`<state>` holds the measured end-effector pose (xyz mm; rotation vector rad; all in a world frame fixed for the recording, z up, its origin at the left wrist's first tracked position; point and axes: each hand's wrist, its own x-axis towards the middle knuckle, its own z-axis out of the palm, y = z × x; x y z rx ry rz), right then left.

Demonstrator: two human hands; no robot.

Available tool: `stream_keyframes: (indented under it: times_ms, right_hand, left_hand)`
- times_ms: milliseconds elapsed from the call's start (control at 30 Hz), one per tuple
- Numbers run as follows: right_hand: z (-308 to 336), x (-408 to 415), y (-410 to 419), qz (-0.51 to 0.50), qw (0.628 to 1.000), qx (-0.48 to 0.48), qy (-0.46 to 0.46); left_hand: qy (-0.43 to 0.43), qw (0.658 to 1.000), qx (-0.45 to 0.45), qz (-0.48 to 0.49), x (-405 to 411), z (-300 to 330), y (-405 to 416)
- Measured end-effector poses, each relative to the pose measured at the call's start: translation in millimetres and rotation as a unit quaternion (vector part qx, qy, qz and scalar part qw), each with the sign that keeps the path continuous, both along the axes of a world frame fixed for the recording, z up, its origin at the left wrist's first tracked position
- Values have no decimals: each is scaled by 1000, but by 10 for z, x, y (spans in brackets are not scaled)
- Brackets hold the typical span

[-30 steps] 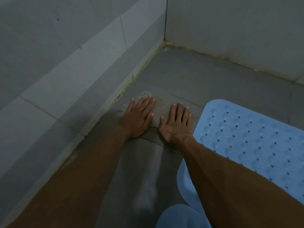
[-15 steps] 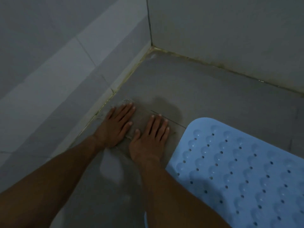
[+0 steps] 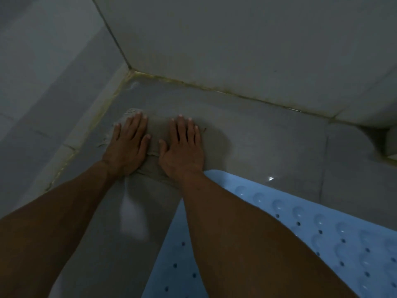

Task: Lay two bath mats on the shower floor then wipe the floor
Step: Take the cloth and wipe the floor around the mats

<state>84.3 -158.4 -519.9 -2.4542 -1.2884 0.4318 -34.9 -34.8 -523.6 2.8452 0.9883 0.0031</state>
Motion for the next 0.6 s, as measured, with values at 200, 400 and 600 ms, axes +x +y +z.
stream_keyframes:
  times_ms: [200, 400, 600]
  right_hand:
    - [41, 694, -333, 3, 1000, -13, -21]
    - [42, 1343, -1041, -21, 999, -14, -40]
    - [73, 1748, -1909, -37, 998, 2, -50]
  left_hand:
    - [1, 1000, 5, -6, 700, -22, -308]
    - [-11, 1000, -5, -24, 1456, -33, -919]
    - [-12, 998, 1, -57, 1955, -8, -1691]
